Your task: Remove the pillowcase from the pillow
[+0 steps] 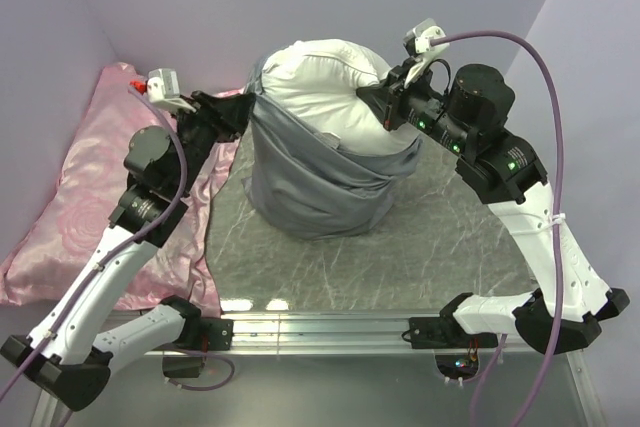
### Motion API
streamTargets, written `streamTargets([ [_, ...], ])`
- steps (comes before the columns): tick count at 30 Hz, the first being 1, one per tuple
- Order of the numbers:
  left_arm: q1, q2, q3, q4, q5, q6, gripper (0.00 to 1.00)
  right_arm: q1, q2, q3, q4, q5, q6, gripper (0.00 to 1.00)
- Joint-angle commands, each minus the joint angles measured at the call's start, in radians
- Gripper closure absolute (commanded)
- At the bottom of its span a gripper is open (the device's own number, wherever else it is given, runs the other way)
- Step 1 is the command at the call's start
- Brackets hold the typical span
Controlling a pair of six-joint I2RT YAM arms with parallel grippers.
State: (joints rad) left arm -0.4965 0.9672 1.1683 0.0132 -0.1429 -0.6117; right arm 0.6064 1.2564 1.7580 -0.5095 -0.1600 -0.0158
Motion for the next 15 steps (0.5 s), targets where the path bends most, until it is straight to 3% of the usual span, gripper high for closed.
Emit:
streamTargets([
  [1,0.039,-0.039,-0.059,0.096,0.132,-0.063,0.68,-0.022,-0.002,-0.025,-0.058,0.019,0.014,1.00],
  [2,0.041,-0.047,-0.073,0.088,0.129,-0.071,0.80,-0.025,0.003,-0.020,-0.064,0.025,0.039,1.00],
  [7,0.053,-0.045,-0.085,0.019,0.077,-0.082,0.99,-0.057,0.020,0.008,-0.072,0.051,0.089,1.00],
  [15,0.142,0.008,-0.153,-0.030,0.037,-0.160,1.00,-0.132,-0.044,-0.054,0.011,-0.010,0.152,1.00],
])
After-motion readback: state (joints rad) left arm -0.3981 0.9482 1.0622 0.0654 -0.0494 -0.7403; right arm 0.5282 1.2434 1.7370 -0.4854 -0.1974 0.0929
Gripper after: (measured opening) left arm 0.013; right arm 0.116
